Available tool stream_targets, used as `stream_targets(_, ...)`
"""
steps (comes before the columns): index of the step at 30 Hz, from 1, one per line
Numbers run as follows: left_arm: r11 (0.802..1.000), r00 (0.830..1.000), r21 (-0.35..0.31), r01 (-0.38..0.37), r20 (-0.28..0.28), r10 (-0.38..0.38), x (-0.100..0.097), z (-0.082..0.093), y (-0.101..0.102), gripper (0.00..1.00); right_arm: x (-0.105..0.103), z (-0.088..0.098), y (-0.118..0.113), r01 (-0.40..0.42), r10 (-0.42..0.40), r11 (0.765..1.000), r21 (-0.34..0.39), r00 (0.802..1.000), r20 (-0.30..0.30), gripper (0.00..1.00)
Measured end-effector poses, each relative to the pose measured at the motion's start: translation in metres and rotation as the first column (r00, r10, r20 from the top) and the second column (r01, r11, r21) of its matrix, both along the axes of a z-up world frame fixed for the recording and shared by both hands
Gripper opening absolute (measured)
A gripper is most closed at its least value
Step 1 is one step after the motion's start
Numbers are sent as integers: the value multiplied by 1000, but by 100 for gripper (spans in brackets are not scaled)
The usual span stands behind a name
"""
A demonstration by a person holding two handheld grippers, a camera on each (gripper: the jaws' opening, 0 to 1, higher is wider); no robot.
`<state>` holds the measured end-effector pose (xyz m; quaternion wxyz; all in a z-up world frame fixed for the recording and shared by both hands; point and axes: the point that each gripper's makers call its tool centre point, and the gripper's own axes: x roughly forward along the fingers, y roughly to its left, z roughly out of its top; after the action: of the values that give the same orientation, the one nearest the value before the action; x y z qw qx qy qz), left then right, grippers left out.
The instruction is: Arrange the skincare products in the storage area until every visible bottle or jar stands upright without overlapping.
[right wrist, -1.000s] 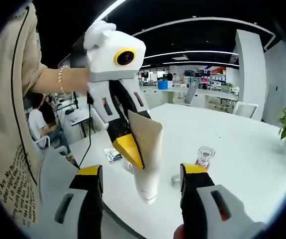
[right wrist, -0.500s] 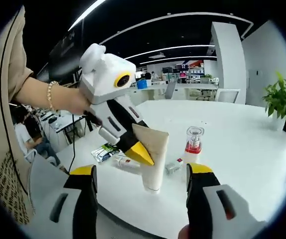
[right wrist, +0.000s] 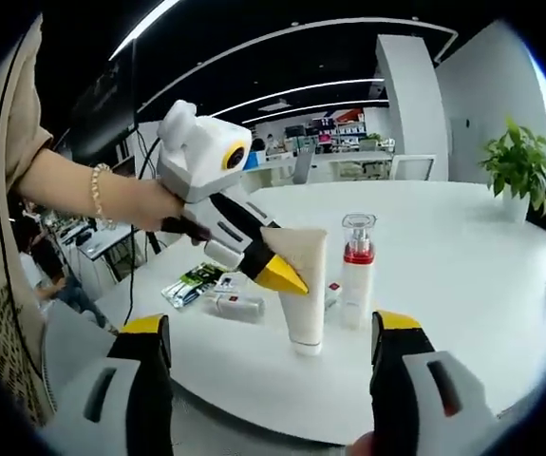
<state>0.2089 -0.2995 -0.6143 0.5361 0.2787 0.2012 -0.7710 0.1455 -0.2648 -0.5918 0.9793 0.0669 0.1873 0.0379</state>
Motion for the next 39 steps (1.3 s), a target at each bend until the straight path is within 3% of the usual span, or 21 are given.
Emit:
stream_targets(9, 1000, 999, -28, 1, 36, 0, 10, 1, -7, 6, -4, -13, 3, 19, -18, 1000, 13, 1000, -26, 87)
stream_targets(14, 999, 998, -42, -2, 56, 4, 21, 2, -12, 7, 0, -10, 2, 22, -22, 1000, 0, 1000, 5, 91)
stream_targets(27, 998, 993, -68, 2, 118, 6, 46, 3, -22, 7, 1, -12, 4, 11, -11, 1000, -11, 1000, -2, 92)
stream_targets(39, 997, 992, -82, 14, 124, -4, 60, 3, -33, 8, 1, -13, 3, 13, -13, 1000, -12, 1000, -6, 92)
